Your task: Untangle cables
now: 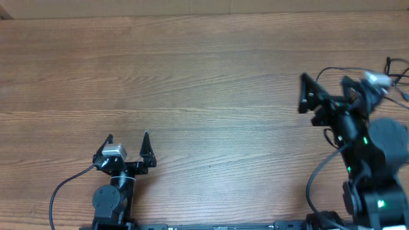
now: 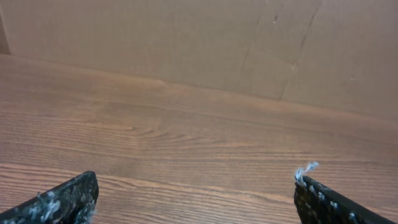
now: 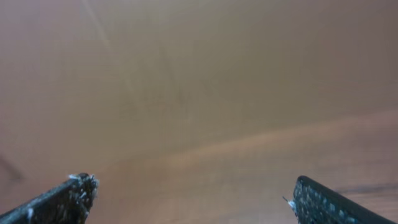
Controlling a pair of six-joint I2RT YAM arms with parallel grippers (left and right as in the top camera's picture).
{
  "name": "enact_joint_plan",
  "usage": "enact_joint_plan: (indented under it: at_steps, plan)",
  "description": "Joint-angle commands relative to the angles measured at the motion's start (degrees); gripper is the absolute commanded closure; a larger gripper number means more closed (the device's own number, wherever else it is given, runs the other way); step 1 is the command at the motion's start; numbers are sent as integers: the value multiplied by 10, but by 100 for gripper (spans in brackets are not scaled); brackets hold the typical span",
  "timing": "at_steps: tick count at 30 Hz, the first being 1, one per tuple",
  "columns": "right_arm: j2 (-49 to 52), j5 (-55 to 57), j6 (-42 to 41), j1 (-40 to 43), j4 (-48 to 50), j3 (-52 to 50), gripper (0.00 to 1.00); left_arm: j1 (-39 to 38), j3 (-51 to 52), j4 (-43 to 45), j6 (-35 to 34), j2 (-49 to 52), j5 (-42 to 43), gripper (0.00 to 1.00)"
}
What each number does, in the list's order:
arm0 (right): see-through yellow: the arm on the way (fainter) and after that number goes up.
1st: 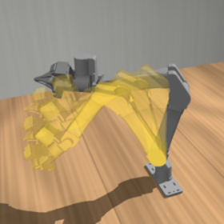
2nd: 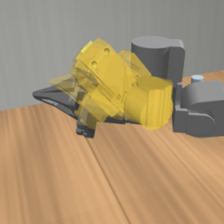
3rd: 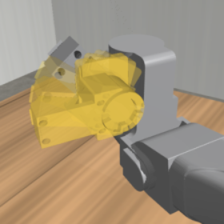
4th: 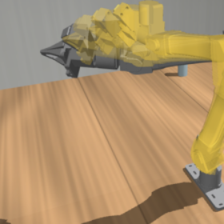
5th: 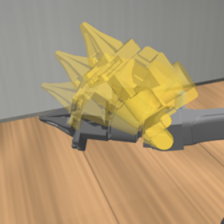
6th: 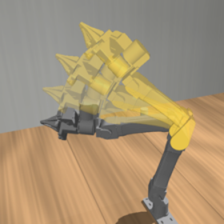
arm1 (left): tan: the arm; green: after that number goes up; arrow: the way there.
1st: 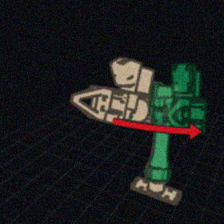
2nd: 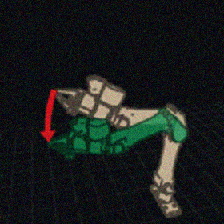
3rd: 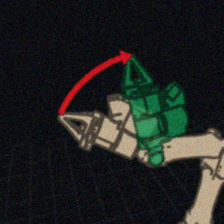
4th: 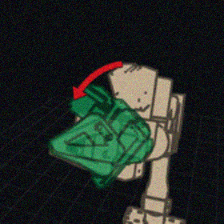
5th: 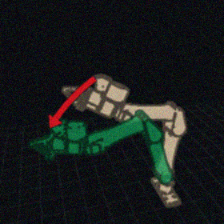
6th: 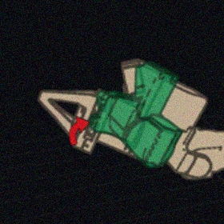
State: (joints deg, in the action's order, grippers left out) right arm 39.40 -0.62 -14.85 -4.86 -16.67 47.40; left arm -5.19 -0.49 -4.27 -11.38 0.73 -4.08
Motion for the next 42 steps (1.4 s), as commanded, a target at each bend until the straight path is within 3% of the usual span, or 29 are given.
enact_joint_plan:
  at_steps: [1,15,19,25,30,38,42]
  plan:
    - [-54,-26,-2,40,74,-73,0,3,2,1,9,-5,5,0]
    - [-227,-50,-2,75,413,-399,0,3,2,1,9,-5,5,0]
    - [-243,-50,-2,75,455,-450,0,3,2,1,9,-5,5,0]
    - [-252,-48,-1,75,400,-469,0,3,2,1,9,-5,5,0]
    - [-266,-44,2,75,300,-469,0,3,2,1,9,-5,5,0]
    - [-356,-45,76,75,154,-469,0,3,2,1,9,-5,5,0]
    - [-393,-57,133,75,126,-469,0,3,2,1,9,-5,5,0]
